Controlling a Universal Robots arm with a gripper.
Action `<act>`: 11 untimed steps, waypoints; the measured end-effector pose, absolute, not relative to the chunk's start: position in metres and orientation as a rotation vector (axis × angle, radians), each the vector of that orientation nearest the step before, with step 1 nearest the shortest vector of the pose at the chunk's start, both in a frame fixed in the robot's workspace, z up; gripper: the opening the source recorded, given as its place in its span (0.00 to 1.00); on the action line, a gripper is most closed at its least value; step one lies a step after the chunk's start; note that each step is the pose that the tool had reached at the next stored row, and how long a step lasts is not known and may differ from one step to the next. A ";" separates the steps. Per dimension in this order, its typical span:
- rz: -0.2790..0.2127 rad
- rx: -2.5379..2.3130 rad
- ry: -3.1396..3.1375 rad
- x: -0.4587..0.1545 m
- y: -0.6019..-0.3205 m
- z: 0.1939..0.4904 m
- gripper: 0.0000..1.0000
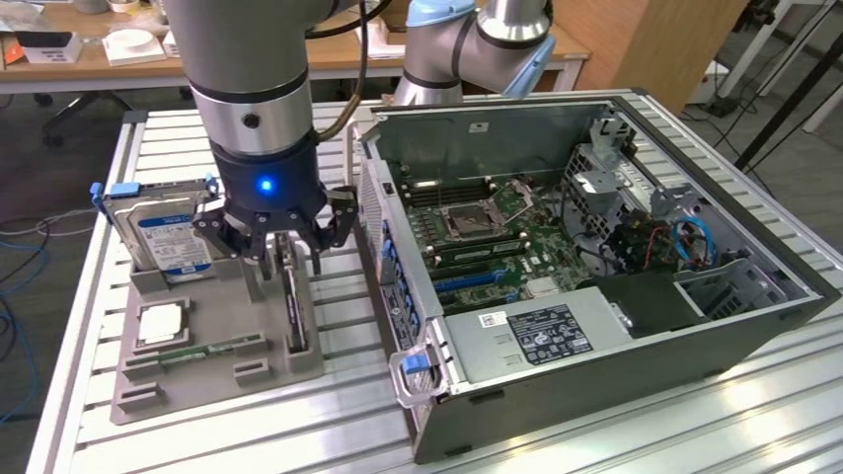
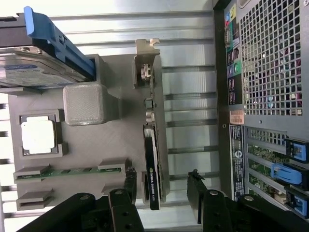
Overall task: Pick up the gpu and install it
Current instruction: 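Pick up the gpu and move the gpu toward the slot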
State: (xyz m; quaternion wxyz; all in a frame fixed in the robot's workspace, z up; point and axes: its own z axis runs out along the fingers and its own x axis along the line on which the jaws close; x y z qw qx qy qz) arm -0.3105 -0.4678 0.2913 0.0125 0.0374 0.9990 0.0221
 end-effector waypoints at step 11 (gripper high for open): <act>0.069 0.116 3.114 -0.310 -0.468 0.284 0.55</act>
